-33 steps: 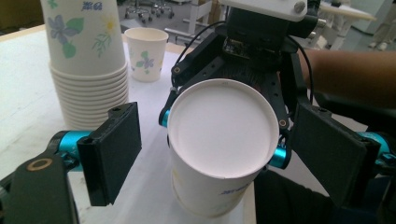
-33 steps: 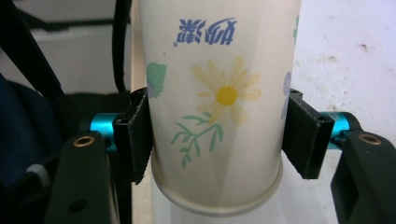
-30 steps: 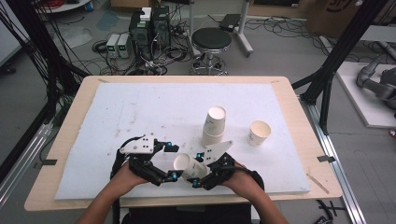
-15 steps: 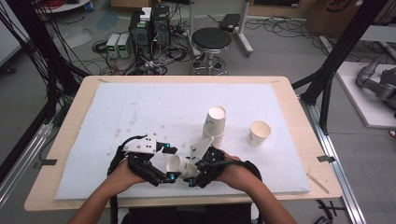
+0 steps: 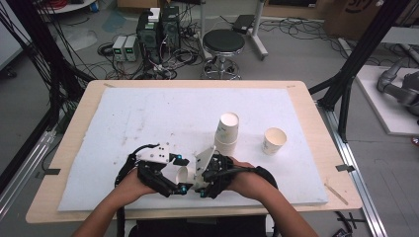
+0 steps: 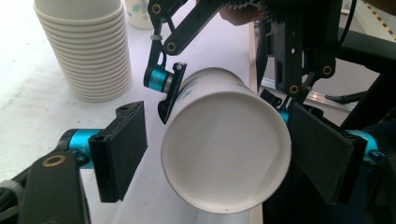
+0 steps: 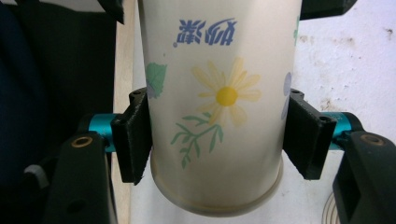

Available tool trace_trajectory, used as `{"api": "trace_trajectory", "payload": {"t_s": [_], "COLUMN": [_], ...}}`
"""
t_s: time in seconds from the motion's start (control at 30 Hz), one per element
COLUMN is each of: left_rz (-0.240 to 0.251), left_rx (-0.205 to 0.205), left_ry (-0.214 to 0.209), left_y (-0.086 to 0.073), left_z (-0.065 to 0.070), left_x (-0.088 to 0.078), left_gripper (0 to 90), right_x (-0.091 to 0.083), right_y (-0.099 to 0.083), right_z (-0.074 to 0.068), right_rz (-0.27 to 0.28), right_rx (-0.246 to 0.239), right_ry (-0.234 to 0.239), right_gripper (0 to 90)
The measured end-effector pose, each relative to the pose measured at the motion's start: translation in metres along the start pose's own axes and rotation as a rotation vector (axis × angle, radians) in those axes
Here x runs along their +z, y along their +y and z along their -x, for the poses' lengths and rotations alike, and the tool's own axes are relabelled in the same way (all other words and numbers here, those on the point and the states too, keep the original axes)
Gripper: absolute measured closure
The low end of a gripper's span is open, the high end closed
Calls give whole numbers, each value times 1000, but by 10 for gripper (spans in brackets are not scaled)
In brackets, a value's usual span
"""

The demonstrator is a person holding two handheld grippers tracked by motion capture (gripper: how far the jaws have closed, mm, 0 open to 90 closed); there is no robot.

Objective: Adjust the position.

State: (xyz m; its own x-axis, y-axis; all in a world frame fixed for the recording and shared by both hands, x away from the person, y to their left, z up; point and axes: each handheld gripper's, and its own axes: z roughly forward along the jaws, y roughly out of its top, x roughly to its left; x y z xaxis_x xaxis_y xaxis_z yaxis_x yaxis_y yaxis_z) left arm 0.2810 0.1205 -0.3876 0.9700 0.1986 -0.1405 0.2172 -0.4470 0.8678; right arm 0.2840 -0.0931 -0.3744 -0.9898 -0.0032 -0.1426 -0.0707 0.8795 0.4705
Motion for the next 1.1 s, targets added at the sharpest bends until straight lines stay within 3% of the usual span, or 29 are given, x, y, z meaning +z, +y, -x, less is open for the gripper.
{"api": "trace_trajectory", "payload": {"t_s": [0.27,0.5,0.6,1.0,1.1], "left_rz": [-25,-36,-14,120,147], "left_rx": [7,19,10,-35,-40], "left_ry": [-25,-15,2,31,48], "left_y": [0,-1,-3,-18,-20], "left_z": [0,0,-2,-7,-8], "left_x": [5,6,4,-5,-7], "left_gripper": [321,359,366,369,369], "right_x": [2,3,-1,-26,-28], "right_y": [3,0,-5,-44,-51], "right_z": [-2,-2,-1,-1,-2], "right_rz": [-41,-47,18,366,420], "right_rx": [-15,-1,34,196,219], "right_ry": [2,8,-5,-35,-35], "right_gripper": [335,300,207,203,203]}}
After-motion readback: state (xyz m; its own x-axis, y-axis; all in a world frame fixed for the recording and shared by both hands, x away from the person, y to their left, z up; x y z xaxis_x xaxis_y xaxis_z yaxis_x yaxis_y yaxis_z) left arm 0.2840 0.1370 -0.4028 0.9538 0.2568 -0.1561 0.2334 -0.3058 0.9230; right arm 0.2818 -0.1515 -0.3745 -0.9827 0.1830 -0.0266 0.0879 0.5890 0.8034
